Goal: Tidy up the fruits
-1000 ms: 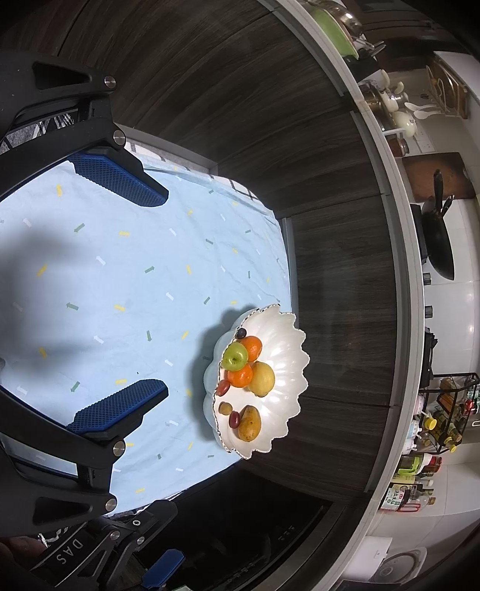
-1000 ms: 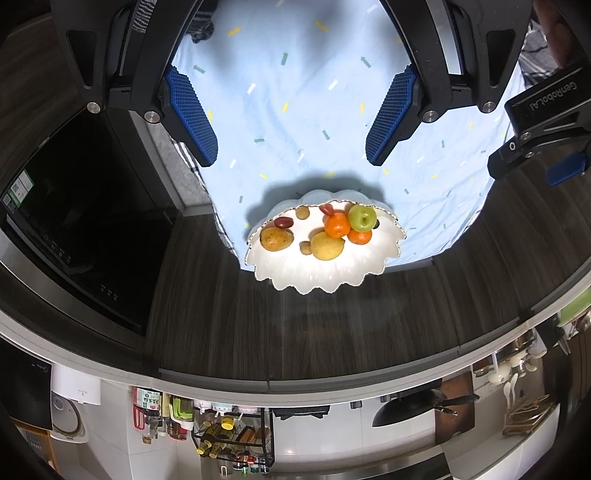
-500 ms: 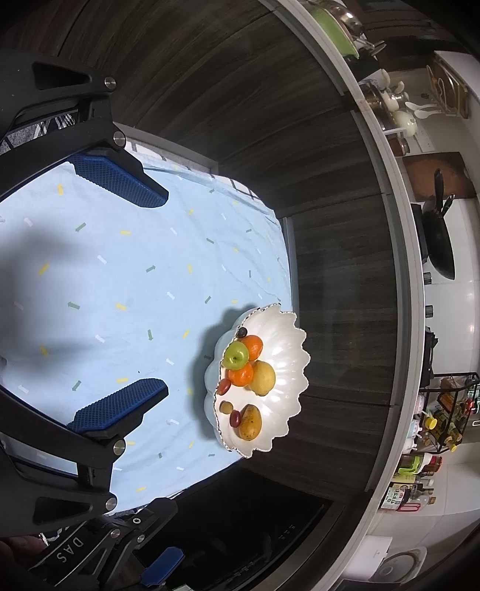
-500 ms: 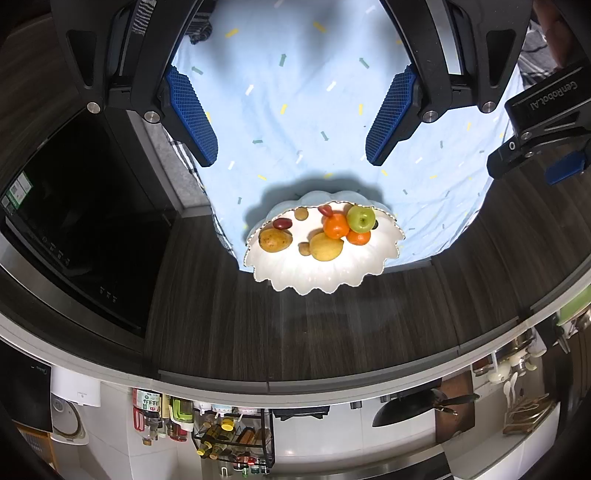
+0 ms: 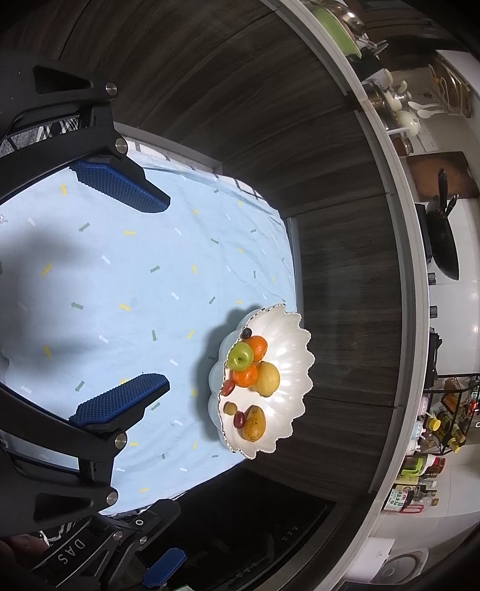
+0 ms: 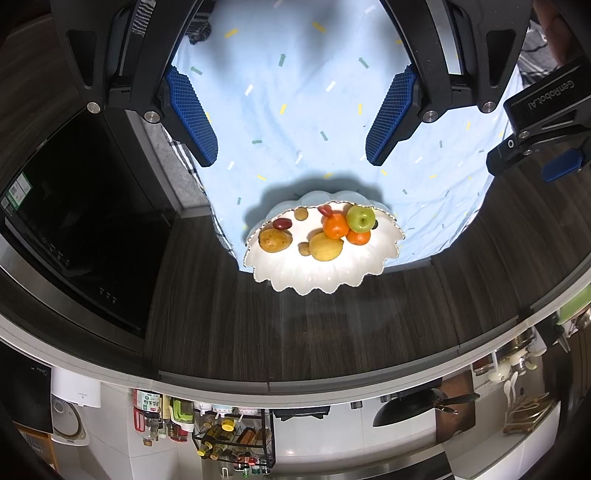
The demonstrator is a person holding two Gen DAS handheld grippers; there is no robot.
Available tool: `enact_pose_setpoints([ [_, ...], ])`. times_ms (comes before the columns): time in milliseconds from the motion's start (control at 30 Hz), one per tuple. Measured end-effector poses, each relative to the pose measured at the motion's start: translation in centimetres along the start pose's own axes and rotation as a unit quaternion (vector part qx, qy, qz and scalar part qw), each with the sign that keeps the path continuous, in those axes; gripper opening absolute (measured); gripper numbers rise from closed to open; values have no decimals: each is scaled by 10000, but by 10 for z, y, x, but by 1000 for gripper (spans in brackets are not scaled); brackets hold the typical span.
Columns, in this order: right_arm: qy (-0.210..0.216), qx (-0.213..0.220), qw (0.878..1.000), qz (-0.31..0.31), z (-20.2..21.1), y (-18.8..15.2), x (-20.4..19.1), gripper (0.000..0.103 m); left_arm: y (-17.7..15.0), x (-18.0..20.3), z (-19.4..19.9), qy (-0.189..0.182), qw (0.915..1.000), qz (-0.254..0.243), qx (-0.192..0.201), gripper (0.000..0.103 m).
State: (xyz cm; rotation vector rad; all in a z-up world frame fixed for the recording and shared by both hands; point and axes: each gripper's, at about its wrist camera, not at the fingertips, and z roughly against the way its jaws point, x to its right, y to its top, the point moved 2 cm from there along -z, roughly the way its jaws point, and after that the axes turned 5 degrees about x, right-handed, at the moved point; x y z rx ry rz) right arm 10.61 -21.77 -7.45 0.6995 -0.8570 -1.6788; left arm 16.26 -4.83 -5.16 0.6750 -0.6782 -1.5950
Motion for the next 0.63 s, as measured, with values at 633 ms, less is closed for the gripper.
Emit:
enact_pose_setpoints([
  [633,7,-35,10000,-17,-1,-2,0,83,-1,-1,-1,25,10000,57,-3,89],
])
